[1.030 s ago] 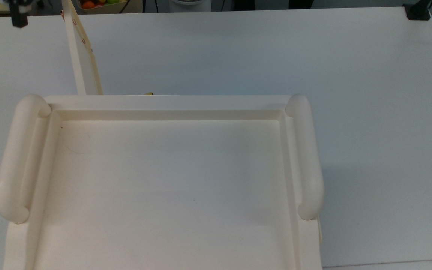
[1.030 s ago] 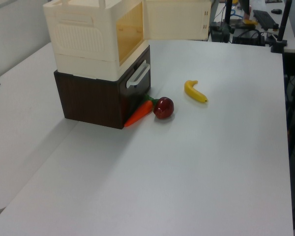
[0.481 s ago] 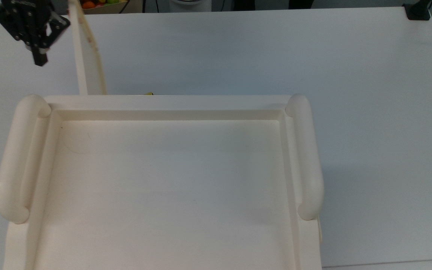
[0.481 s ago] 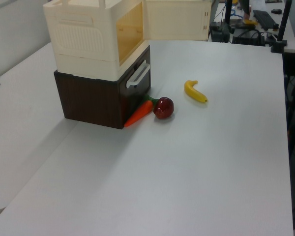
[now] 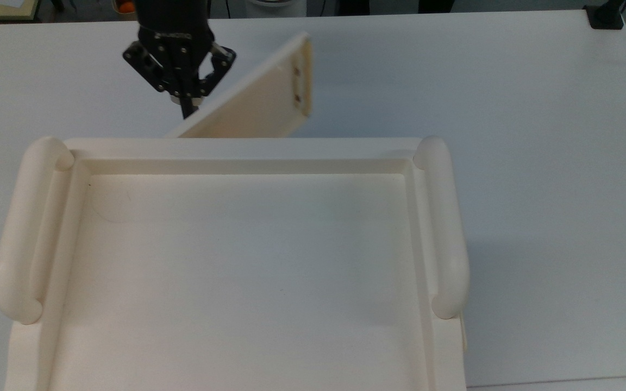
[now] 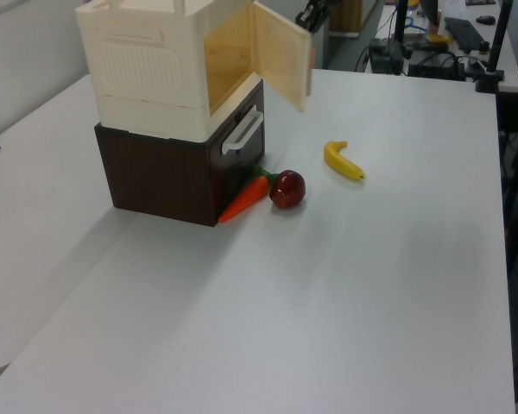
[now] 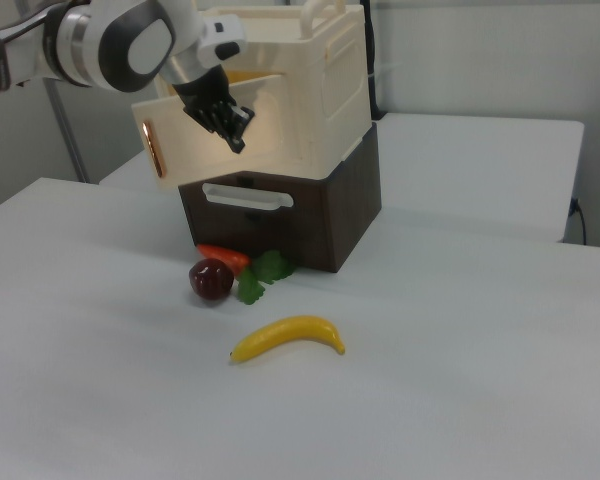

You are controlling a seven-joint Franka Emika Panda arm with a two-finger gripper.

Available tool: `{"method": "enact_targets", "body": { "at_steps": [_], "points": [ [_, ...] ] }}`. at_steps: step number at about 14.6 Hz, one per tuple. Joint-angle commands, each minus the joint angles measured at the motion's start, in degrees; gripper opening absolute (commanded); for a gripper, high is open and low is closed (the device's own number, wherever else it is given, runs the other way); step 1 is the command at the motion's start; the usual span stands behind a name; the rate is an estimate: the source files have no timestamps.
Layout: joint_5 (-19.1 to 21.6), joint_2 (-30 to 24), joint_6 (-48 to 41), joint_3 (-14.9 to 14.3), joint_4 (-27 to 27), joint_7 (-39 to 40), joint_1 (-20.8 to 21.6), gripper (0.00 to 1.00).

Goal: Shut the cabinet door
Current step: 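Push the cream door with the gripper, swinging it toward the cabinet front, then press the door flush against the cabinet frame with the gripper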

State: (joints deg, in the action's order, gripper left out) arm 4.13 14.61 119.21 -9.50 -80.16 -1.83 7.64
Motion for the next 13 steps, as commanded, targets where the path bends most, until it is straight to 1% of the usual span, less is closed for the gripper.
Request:
{"method": "enact_targets", "body": {
  "at_steps": [1, 4, 8, 12, 13],
  "points": [
    [2.0, 0.9, 11.4, -0.4, -1.5, -1.6, 4.0, 0.0],
    [1.9, 2.2, 18.6, -0.4, -1.5, -3.2, 5.5, 0.0],
    [1.8, 3.3, 20.5, -0.2, -1.4, -3.1, 6.4, 0.0],
    [1.8, 4.6, 27.4, 0.1, -1.9, -3.2, 7.4, 0.0],
    [1.8, 4.6, 27.7, 0.5, -2.1, -3.1, 7.4, 0.0]
  ]
}}
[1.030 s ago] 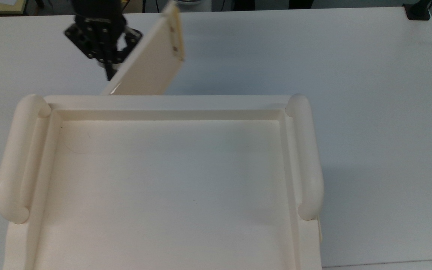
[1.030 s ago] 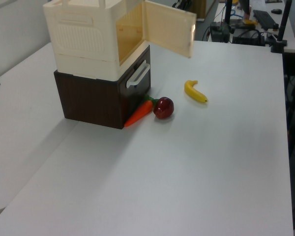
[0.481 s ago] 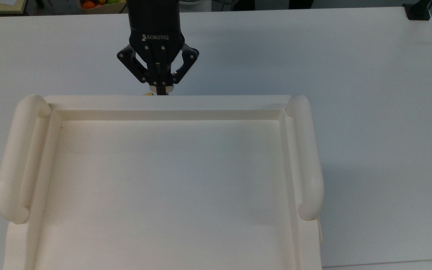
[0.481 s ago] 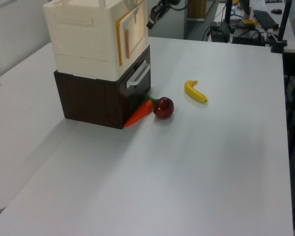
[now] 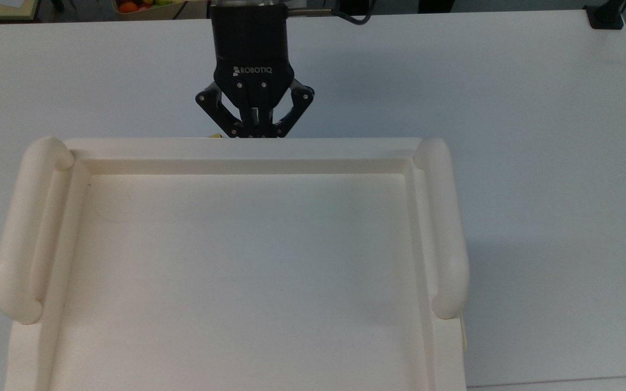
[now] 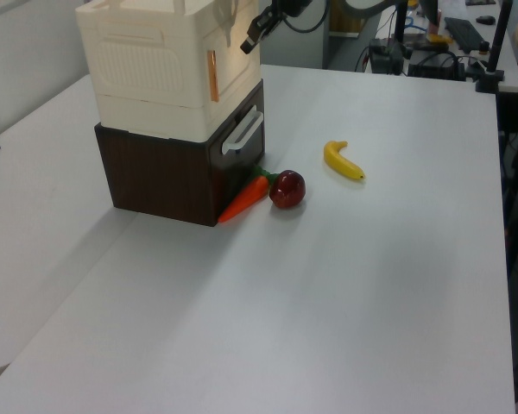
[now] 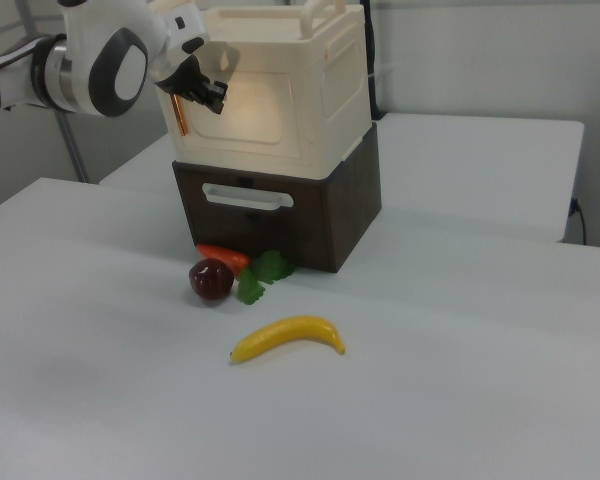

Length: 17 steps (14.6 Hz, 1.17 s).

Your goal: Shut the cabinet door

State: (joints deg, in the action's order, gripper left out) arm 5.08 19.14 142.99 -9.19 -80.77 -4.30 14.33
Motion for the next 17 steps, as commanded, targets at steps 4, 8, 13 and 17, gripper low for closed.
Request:
{"method": "enact_targets", "body": {
  "at_steps": [4, 8, 13, 17],
  "points": [
    [0.1, -2.7, 1.3, 0.2, -5.4, -0.4, 0.7, 0.0],
    [-2.7, -6.7, -11.2, 0.1, -9.1, 0.1, -0.1, 0.0],
    [-6.6, -9.8, -31.4, 0.2, -9.1, 1.0, -0.8, 0.0],
    [-6.5, -15.0, -45.6, 3.7, -9.7, 8.2, -5.9, 0.0]
  ]
}}
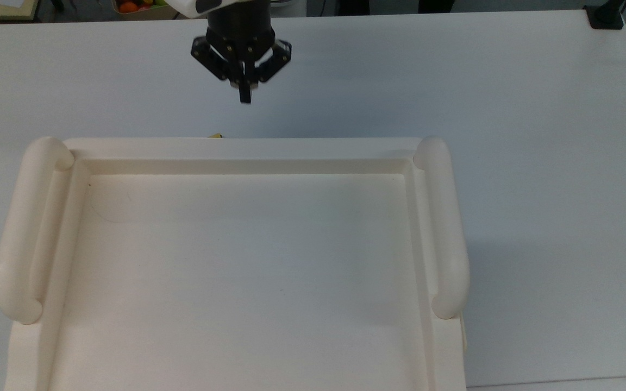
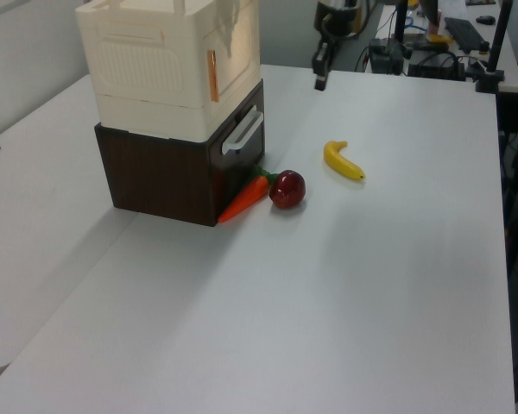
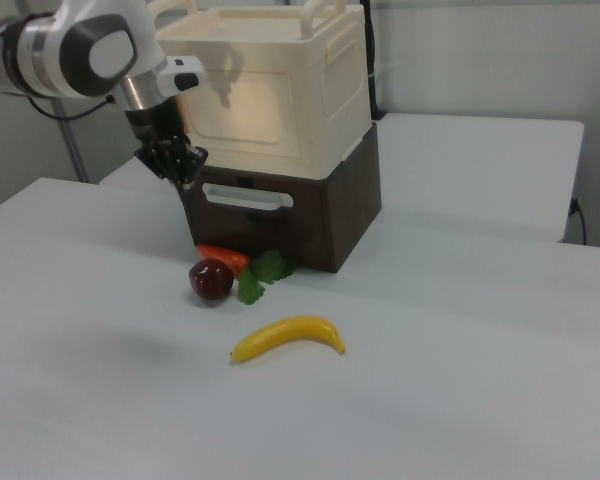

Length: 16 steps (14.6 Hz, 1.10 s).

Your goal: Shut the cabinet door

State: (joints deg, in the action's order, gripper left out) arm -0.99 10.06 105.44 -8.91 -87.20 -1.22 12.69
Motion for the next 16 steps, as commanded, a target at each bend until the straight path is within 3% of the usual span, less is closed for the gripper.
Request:
{"method": "enact_targets", "body": {
  "at_steps": [1, 2, 4, 6, 7, 8, 16],
  "points": [
    [-0.5, -7.3, -9.9, 5.5, -3.9, 5.9, -6.6, 0.0],
    [-0.5, -9.2, -10.3, 7.2, -5.2, 6.1, -8.3, 0.0],
    [-0.4, -13.3, -11.7, 7.3, -8.6, 6.1, -8.7, 0.03],
    [-0.4, -13.7, -13.5, 7.1, -8.5, 5.5, -8.9, 0.37],
    [-0.5, -13.7, -13.8, 7.1, -8.3, 5.5, -9.1, 0.76],
    [-0.6, -13.6, -13.7, 7.0, -8.2, 5.4, -9.1, 1.0],
    [-2.3, -13.5, -16.7, 6.9, -5.8, 5.1, -10.7, 1.0]
  ]
}}
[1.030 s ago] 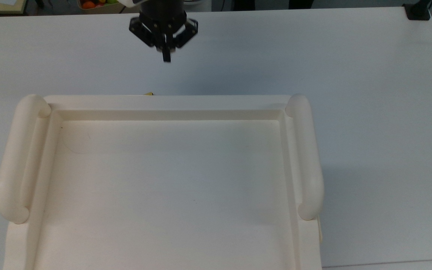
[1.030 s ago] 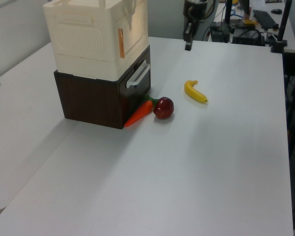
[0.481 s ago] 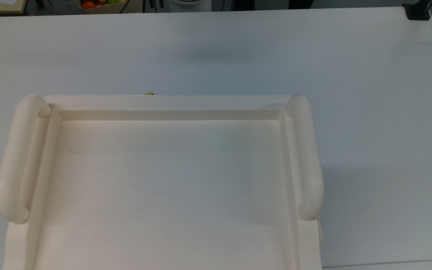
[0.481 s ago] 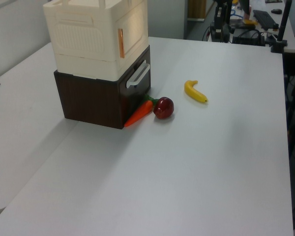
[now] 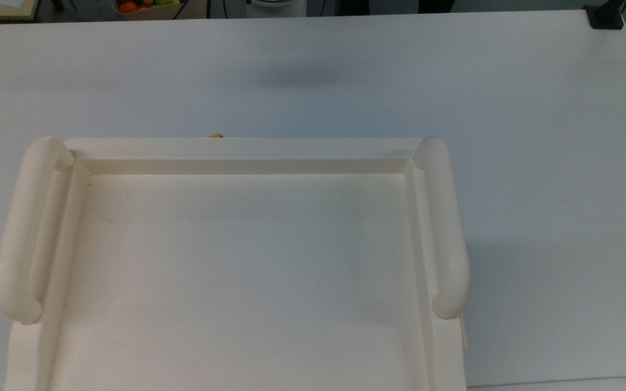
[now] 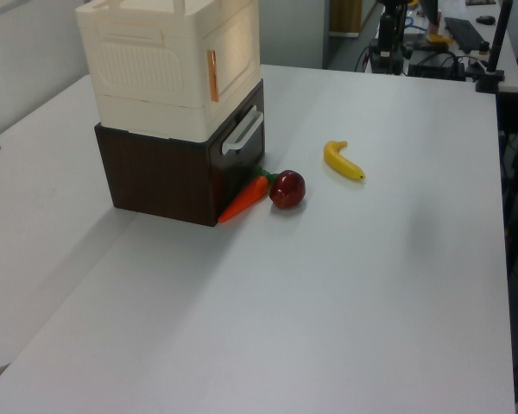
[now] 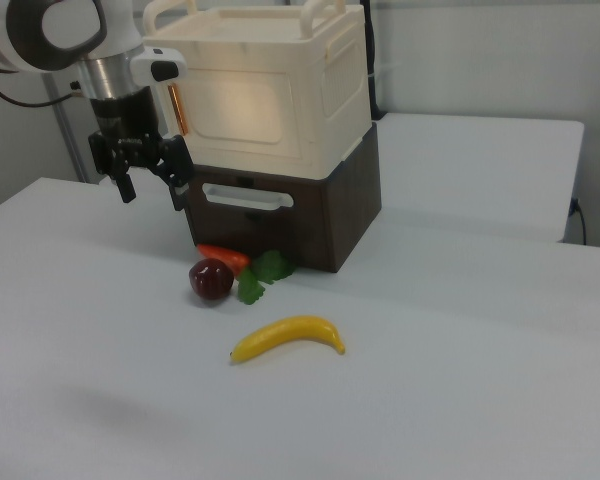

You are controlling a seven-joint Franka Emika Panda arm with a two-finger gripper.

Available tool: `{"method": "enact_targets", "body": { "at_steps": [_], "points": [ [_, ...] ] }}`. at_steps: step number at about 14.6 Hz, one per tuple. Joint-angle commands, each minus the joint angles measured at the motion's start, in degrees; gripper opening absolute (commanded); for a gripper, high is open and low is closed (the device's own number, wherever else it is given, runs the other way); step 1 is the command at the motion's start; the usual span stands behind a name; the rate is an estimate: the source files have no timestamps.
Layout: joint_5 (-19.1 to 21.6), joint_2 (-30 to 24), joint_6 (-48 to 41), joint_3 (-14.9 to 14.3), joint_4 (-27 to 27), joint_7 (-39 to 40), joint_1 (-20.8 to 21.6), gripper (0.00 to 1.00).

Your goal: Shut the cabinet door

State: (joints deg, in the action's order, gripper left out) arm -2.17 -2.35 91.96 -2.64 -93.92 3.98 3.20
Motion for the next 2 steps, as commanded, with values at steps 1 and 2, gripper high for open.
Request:
{"method": "enact_targets", "body": {
  "at_steps": [1, 2],
  "points": [
    [-1.2, -1.2, -3.6, 0.8, 1.0, -0.1, -1.9, 1.0],
    [-1.2, -1.0, -3.7, 0.9, 0.9, -0.1, -1.8, 1.0]
  ]
}}
